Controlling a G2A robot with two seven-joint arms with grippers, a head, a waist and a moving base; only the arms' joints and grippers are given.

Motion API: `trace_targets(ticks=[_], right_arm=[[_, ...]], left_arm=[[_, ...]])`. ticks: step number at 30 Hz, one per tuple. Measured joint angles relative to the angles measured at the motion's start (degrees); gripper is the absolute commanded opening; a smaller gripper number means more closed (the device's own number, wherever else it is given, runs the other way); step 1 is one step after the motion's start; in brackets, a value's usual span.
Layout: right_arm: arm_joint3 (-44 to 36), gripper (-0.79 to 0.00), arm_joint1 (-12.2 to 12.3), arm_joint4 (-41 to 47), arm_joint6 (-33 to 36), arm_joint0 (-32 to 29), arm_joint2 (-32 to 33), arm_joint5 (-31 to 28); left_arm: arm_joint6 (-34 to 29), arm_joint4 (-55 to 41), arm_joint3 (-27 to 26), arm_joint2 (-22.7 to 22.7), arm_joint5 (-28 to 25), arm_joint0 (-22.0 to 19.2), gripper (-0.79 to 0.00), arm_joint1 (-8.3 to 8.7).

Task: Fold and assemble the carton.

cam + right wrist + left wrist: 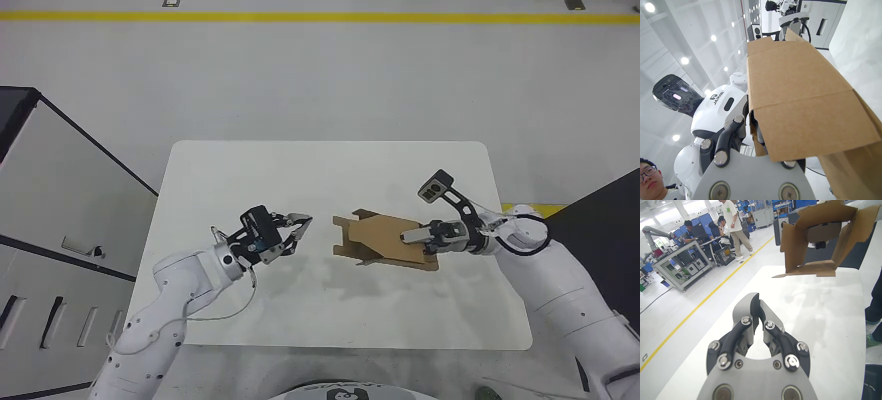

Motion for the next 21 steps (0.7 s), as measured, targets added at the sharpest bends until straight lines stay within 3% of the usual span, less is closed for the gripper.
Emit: trace_targets(ticks=[8, 21], right_arm=[[0.0, -0.785, -0.5, 1.6, 0.0, 2.7, -2.2, 2.7], [-0.1, -0.785, -1.2, 1.6, -0.6, 3.5, -3.6, 4.3]], left_arm=[[0.8, -1.7, -0.3, -1.4, -3.9, 1.4, -0.785, 0.61], [0.7, -2.1, -1.4, -1.1, -4.4, 0.9, -0.785, 0.74]])
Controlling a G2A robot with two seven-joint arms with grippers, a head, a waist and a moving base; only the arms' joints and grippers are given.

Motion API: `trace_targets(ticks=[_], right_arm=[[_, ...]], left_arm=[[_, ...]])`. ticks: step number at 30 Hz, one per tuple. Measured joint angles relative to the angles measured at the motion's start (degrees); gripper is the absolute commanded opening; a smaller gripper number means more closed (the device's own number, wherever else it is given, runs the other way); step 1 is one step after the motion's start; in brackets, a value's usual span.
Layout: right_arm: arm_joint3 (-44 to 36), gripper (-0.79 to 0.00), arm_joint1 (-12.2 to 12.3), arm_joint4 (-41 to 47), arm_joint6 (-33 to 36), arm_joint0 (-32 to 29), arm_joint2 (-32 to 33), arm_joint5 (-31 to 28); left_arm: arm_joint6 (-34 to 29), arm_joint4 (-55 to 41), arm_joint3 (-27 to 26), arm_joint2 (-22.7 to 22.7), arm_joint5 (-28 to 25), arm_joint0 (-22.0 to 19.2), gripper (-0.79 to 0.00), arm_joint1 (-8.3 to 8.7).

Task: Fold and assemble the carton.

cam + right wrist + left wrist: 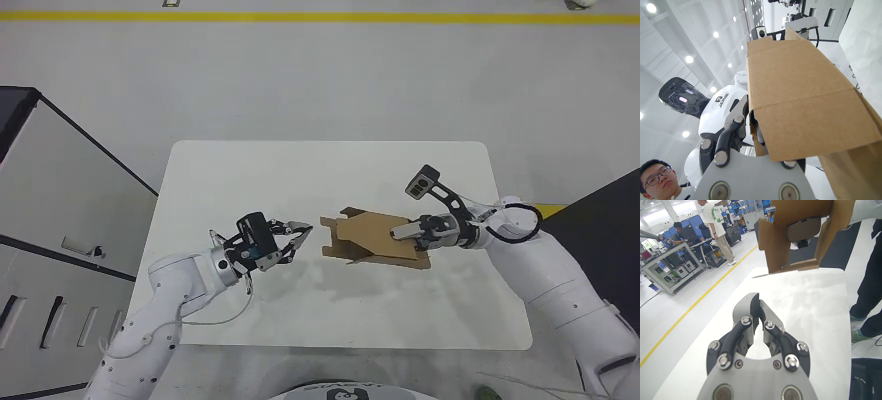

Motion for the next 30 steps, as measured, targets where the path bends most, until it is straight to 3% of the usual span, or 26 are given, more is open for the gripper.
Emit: trace_targets(ticks=[11, 23, 30], right_arm=[[2.7, -0.785, -1.9, 2.1, 0.5, 2.8, -2.8, 0.8], [4.4, -0.785, -3.0, 3.4, 0.5, 5.2, -6.7, 1.0], [5.8, -0.785, -3.0, 3.8, 0.5, 6.0, -8.0, 0.9]], left_arm=[[-0.8, -3.8, -0.5, 0.8, -3.9, -0.7, -0.785, 0.34], [-1.3, -4.1, -0.2, 0.8, -1.0, -1.3, -0.785, 0.51], [-0.8, -4.5, 0.0, 2.3, -2.7, -2.1, -0.785, 0.57]])
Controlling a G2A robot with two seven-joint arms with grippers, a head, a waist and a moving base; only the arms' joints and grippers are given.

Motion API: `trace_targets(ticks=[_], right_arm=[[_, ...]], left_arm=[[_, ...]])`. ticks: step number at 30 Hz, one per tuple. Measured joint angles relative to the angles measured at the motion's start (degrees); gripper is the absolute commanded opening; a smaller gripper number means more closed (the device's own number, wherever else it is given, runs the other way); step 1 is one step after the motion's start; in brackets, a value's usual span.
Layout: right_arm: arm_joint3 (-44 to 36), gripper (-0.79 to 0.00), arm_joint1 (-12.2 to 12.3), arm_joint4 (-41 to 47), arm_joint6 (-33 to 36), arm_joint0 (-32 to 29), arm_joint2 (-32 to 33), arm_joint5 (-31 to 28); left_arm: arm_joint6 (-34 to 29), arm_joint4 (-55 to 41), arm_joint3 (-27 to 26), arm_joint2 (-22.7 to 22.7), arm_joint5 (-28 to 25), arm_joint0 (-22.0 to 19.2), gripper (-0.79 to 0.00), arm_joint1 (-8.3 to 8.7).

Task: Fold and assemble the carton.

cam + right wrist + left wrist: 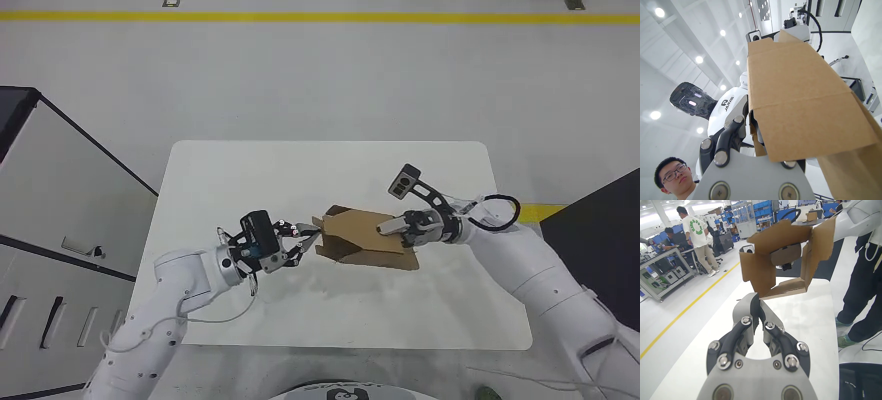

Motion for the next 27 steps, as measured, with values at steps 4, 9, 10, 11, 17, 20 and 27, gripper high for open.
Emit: trace_targets(ticks=[4, 9, 10, 11, 17, 20, 27], right_arm=[[1.0, -0.785, -0.1, 0.4, 0.0, 0.4, -0.2, -0.1], [1.5, -0.785, -0.2, 0.3, 0.0, 0.8, -0.7, 0.2], [1.5, -0.785, -0.2, 0.3, 0.0, 0.9, -0.7, 0.2], [1.5, -0.785, -0.2, 0.3, 0.0, 1.0, -0.8, 0.2], [1.8, -0.785, -0.3, 0.0, 0.0, 1.4, -1.2, 0.0], [2.0, -0.785, -0.3, -0.3, 0.0, 1.7, -1.4, -0.1], [3.2, -0.785, -0.7, -0.8, 0.0, 2.3, -1.8, 0.5]], left_arm=[[0.6, 0.5, 0.0, 0.6, -0.5, -0.3, -0.785, 0.07], [1.1, 1.1, 0.0, 1.1, -0.7, -0.6, -0.785, 0.18], [1.2, 1.1, 0.1, 1.1, -0.7, -0.6, -0.785, 0.20], [1.3, 1.2, 0.1, 1.2, -0.6, -0.6, -0.785, 0.23], [1.5, 1.7, -0.1, 1.6, -1.1, -0.8, -0.785, 0.39], [2.0, 2.2, -0.2, 2.0, -1.8, -0.9, -0.785, 0.48], [2.6, 3.0, -0.1, 2.8, -2.3, -1.2, -0.785, 0.65]])
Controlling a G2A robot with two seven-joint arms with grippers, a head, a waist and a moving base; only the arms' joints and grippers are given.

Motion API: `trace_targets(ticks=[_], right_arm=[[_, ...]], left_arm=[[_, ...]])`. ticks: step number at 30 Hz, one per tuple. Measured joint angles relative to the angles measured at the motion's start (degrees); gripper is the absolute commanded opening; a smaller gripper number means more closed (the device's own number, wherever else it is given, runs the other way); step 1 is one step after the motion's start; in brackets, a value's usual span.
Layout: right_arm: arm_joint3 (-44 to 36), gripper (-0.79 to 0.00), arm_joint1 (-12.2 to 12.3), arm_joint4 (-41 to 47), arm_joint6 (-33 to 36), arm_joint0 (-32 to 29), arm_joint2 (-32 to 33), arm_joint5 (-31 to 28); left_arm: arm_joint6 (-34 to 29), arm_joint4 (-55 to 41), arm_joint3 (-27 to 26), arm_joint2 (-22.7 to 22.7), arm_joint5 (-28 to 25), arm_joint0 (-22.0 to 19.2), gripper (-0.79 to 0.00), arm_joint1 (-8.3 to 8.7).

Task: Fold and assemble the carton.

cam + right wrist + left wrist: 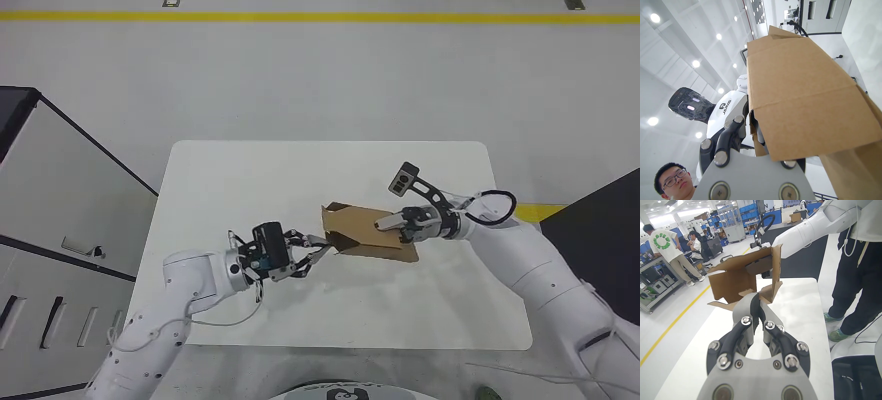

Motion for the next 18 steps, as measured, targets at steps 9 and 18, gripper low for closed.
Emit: trace_targets(ticks=[9, 18], right_arm=[[-0.5, -0.785, -0.6, -0.9, 0.0, 0.6, -0.8, -0.2], [-2.1, -0.785, 0.5, -2.5, 0.0, 0.1, -0.2, -4.5]], left_arm=[[0.6, 0.8, 0.2, 0.6, -0.7, -0.4, -0.785, 0.26], [0.6, -0.2, 1.6, -1.7, 1.2, -0.2, -0.785, 0.66]])
